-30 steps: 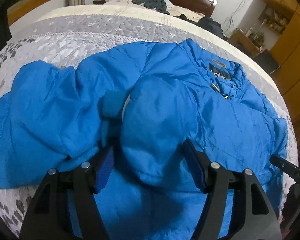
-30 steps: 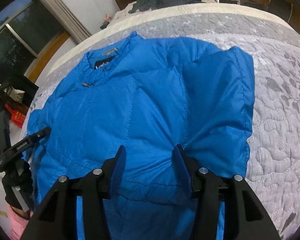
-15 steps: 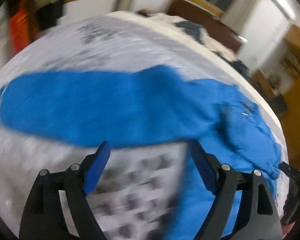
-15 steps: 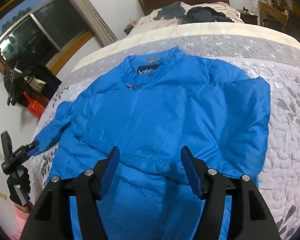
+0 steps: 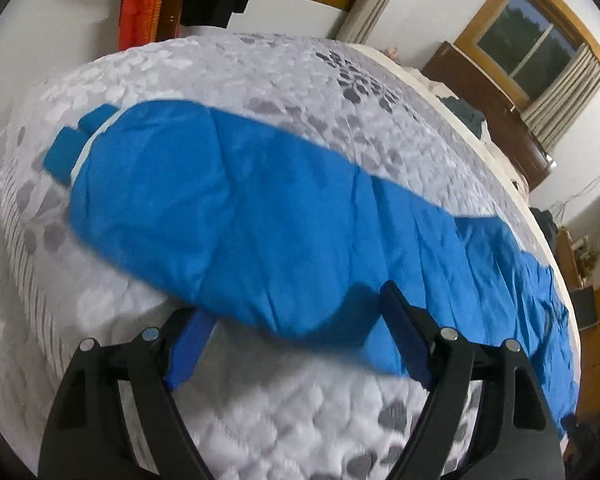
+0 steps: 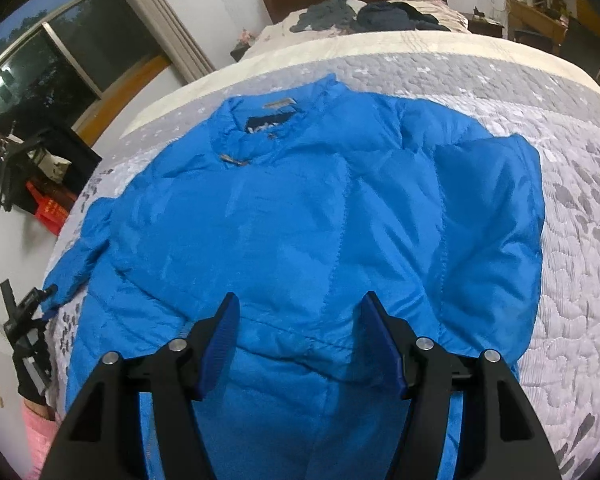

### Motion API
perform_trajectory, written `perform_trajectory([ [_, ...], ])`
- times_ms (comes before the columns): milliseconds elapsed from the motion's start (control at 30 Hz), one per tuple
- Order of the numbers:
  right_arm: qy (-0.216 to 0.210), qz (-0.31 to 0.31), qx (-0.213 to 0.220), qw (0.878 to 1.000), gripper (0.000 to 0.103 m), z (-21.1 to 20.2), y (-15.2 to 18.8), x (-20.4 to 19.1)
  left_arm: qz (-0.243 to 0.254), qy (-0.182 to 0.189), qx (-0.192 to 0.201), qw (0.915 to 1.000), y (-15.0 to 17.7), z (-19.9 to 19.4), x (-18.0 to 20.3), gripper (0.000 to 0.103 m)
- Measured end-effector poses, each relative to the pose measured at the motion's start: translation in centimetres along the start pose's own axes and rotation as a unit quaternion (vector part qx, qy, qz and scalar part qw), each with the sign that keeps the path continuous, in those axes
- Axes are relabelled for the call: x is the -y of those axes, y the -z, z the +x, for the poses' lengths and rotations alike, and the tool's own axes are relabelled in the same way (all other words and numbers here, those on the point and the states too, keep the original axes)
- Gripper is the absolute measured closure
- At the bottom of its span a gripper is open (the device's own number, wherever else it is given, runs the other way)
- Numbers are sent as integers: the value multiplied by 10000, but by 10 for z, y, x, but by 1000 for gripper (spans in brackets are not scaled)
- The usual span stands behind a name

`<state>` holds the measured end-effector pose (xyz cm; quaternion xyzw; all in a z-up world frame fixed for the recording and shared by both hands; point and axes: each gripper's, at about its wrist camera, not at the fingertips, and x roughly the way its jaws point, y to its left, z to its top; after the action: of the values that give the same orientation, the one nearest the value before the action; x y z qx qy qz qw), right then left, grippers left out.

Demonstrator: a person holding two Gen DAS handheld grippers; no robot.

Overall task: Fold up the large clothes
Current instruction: 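Grasp the other blue sleeve with the left gripper and lift it, then fold the held sleeve across the jacket body with the left gripper and release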

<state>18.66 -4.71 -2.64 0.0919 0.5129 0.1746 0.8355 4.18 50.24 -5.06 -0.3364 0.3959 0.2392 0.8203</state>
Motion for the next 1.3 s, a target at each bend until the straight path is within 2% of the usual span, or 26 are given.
perform_trajectory([
  [233,27,6,-91,10000,39,12,1,6,-246,-220,288,9990,-28,17,-3,25],
  [333,25,-19,-92,10000,39,13,1,7,-271,-490,419,9976,-36,20,-1,35],
  [367,23,-16,-94,10000,39,14,1,7,-295,-528,444,9972,-37,19,-2,42],
  [433,21,-20,-99,9999,39,14,1,8,-350,-563,482,9966,-40,17,-3,56],
  [500,17,-20,-100,9999,39,14,2,7,-440,-439,484,9969,-44,13,-6,76],
  [600,-4,1,-104,9999,39,13,1,8,-561,-205,545,9967,-47,4,-7,89],
  [700,-25,40,-115,9999,39,12,1,9,-431,-149,702,9965,-47,-9,4,95],
  [933,-23,93,-46,9999,39,1,0,10,202,372,1185,9921,-41,-57,60,98],
  [1067,-32,102,5,9999,39,-6,0,10,778,668,1471,9838,-27,-88,111,98],
  [1300,-21,120,73,9999,39,-16,-1,10,1559,1226,1452,9693,6,-110,196,98],
])
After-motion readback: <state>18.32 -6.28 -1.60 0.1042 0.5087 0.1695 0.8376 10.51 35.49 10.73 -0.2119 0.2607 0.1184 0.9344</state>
